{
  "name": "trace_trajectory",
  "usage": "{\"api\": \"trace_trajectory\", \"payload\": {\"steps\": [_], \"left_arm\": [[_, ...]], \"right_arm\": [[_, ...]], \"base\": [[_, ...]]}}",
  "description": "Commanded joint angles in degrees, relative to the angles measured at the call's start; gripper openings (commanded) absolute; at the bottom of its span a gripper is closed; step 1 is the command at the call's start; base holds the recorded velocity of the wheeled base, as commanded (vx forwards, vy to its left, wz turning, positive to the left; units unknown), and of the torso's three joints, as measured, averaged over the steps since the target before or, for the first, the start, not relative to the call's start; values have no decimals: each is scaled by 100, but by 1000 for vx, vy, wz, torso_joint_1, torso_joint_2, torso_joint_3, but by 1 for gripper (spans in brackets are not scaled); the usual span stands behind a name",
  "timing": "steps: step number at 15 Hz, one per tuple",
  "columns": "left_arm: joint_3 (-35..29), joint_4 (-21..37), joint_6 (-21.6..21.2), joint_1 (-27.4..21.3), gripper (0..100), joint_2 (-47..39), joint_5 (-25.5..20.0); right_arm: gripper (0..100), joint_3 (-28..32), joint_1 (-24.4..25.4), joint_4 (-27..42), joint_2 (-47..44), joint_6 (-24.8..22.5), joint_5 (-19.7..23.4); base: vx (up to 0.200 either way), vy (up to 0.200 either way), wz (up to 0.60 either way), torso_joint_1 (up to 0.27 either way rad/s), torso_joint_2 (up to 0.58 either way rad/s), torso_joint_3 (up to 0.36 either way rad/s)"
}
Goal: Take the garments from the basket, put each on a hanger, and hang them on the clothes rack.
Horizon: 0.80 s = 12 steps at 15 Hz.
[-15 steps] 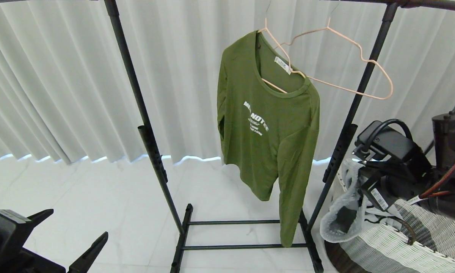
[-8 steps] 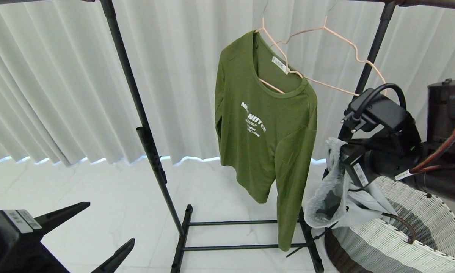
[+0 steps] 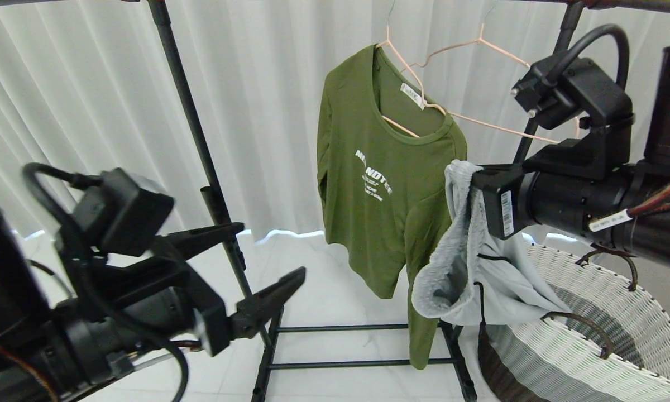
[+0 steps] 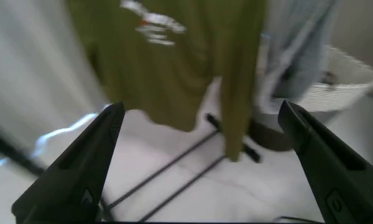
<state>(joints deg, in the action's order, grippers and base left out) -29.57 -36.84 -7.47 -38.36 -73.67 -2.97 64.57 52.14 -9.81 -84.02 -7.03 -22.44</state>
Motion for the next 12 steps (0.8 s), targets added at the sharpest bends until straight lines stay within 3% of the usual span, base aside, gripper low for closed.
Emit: {"api": "trace_trajectory", "payload": {"steps": [1, 4, 7, 10, 12], "left_arm": [[-567, -7, 114, -848, 100, -1176, 69], [-962, -16, 185, -1033, 100, -1914, 69], [-1367, -16, 615, -1068, 100, -2407, 69], [-1710, -16, 1257, -962, 100, -3189, 412], [-1753, -34, 1283, -892, 100, -3558, 517]], "right_arm": [[0, 90, 244, -21, 35, 35, 3], [0, 82, 517, -135, 52, 35, 3], [0, 82, 534, -144, 70, 35, 12], [0, 90, 587, -144, 131, 35, 3], [0, 90, 596, -135, 166, 27, 12]], "base": [[0, 0, 0, 0, 0, 0], [0, 0, 0, 0, 0, 0], [0, 0, 0, 0, 0, 0], [0, 0, 0, 0, 0, 0], [0, 0, 0, 0, 0, 0]]}}
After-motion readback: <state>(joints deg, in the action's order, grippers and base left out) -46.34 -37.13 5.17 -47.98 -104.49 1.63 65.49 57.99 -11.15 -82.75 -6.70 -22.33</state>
